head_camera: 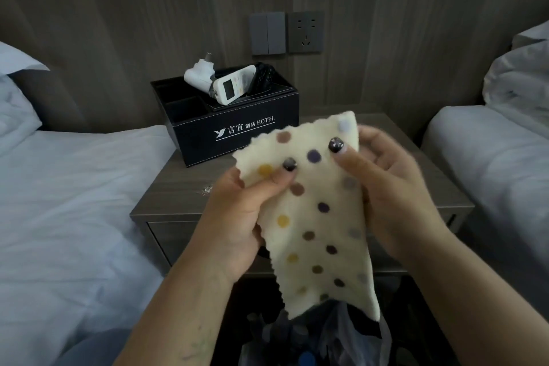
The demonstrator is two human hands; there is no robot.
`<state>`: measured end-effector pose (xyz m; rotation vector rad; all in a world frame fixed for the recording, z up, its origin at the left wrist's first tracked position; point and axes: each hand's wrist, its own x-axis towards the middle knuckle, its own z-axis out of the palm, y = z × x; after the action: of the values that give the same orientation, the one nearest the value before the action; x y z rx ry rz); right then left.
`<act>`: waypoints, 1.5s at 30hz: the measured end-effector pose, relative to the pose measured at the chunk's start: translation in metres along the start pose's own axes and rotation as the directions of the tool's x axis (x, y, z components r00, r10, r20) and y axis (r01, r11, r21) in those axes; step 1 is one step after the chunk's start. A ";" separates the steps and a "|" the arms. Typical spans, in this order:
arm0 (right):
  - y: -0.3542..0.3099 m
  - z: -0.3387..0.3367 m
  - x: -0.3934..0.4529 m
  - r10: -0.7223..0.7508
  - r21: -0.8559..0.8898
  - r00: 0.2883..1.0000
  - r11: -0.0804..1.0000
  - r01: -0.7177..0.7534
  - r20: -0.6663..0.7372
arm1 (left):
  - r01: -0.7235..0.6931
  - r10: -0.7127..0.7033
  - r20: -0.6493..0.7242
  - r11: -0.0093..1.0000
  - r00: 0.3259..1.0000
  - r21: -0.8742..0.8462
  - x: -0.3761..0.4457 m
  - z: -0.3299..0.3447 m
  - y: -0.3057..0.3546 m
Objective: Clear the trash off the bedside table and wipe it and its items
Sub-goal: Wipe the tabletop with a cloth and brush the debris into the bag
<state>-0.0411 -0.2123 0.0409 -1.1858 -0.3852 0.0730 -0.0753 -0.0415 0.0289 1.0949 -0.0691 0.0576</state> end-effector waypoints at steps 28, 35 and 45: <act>0.006 -0.029 -0.012 0.211 -0.086 0.943 0.977 -0.195 0.256 | -0.137 0.307 -0.170 0.764 0.936 0.631 0.001 -0.007 -0.002; -0.009 -0.037 -0.012 0.091 -0.034 0.963 0.996 -0.085 0.255 | 0.020 -0.010 -0.029 0.940 1.000 0.341 -0.001 -0.003 -0.010; -0.006 -0.031 -0.014 -0.167 -0.529 0.985 0.834 0.157 0.029 | -0.363 0.352 0.132 0.748 0.927 0.555 -0.002 0.002 -0.007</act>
<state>-0.0445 -0.2458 0.0328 -1.6959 -0.5074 -0.2082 -0.0770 -0.0461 0.0231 1.6796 -0.2968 0.4421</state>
